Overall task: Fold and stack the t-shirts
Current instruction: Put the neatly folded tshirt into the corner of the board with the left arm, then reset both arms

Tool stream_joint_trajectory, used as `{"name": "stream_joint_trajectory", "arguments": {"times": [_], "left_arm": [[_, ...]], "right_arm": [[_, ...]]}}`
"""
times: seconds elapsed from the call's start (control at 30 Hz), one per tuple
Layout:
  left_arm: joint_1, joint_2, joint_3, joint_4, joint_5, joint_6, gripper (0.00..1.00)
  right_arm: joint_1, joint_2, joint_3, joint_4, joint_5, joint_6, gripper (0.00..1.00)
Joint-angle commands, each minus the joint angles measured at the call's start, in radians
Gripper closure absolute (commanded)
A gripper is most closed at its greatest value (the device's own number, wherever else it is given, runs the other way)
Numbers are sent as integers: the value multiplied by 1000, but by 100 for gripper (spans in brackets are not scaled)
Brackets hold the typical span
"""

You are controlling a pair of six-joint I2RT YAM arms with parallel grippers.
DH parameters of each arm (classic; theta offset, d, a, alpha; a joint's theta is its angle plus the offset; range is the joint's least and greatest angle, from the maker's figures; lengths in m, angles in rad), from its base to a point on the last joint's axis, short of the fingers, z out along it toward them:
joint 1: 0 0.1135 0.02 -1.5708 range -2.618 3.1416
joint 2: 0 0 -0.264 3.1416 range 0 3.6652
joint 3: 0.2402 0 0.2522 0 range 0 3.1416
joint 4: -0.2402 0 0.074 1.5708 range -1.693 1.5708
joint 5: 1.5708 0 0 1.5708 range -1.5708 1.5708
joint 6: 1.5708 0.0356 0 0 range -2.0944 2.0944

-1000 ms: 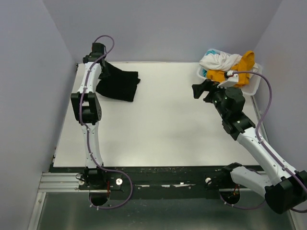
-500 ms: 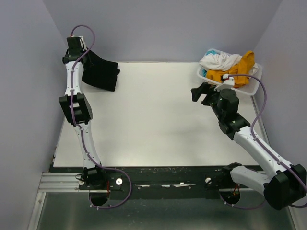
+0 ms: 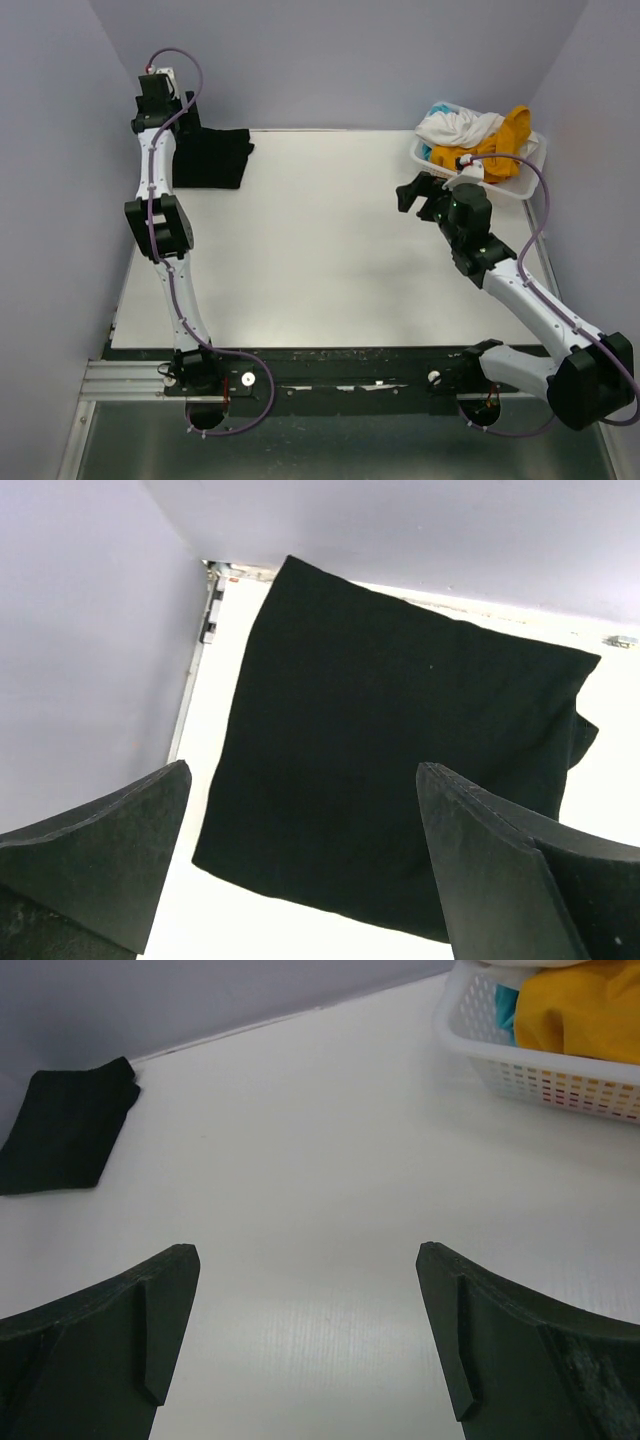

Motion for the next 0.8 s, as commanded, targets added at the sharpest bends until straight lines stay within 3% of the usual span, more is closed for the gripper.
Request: {"name": "stream_joint_trajectory", "arguments": {"times": [0.0,0.23,0.3,0.5,0.77], "left_arm": [[-3,-145,-14,50,-66,-16,2],[-56,-487,-280,31,-22,-196,1],[-82,-622,-455,51,-14,-250,2],[-197,-1152,-1227,307,-45,-432,1],[-503,-1603,-1809,324,-108,-617,2]], "right_arm": [[-4,-9,28,-20,25,20,0],[-4,-63,9,-130,91,76,0],[-4,-88,-14,-166,113,76,0],[-5,-190,-108,-262,130,125,0],[-5,-345,-217,-311,157,221,0]]}}
